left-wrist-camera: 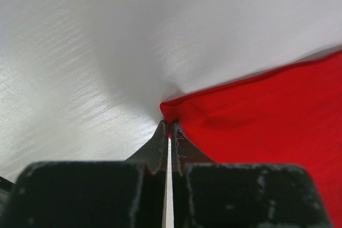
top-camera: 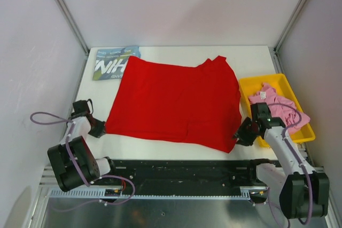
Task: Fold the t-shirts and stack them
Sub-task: Grap the side of the flattened tshirt closest away from the robot with both arms
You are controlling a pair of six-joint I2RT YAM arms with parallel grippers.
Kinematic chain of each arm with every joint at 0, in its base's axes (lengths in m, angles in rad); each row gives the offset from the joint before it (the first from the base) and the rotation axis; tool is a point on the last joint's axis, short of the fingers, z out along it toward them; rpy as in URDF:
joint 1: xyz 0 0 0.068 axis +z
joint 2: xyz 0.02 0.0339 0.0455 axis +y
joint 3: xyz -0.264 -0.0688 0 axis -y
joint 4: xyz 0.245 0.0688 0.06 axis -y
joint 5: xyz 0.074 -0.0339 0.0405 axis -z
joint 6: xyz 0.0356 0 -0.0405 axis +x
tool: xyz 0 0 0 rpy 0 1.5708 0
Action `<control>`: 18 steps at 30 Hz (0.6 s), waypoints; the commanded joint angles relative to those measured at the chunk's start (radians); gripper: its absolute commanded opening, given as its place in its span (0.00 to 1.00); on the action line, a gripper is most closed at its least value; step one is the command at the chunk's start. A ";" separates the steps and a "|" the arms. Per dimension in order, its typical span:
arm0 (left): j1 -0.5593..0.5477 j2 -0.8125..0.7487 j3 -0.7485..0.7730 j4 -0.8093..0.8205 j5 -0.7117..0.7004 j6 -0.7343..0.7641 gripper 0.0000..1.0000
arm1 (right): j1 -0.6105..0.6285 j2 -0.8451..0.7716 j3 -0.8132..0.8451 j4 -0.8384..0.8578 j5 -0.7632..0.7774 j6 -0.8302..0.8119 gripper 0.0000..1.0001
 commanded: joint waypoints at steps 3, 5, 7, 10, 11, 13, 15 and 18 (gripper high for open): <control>0.012 0.010 0.011 0.013 0.004 0.053 0.00 | 0.195 0.095 0.173 0.104 0.163 -0.020 0.39; 0.012 0.007 0.010 0.013 0.002 0.056 0.00 | 0.236 0.171 0.195 0.180 0.169 -0.039 0.38; 0.012 0.006 0.010 0.015 0.004 0.058 0.00 | 0.259 0.249 0.211 0.245 0.184 -0.056 0.36; 0.012 0.012 0.017 0.015 0.007 0.063 0.00 | 0.269 0.330 0.221 0.341 0.203 -0.085 0.34; 0.012 0.013 0.020 0.015 0.007 0.065 0.00 | 0.271 0.349 0.224 0.371 0.206 -0.093 0.33; 0.012 0.014 0.024 0.015 0.005 0.069 0.00 | 0.274 0.387 0.233 0.402 0.212 -0.103 0.33; 0.012 0.012 0.025 0.015 0.004 0.072 0.00 | 0.282 0.419 0.247 0.412 0.241 -0.111 0.32; 0.012 0.007 0.024 0.015 0.003 0.075 0.00 | 0.290 0.444 0.255 0.427 0.266 -0.118 0.32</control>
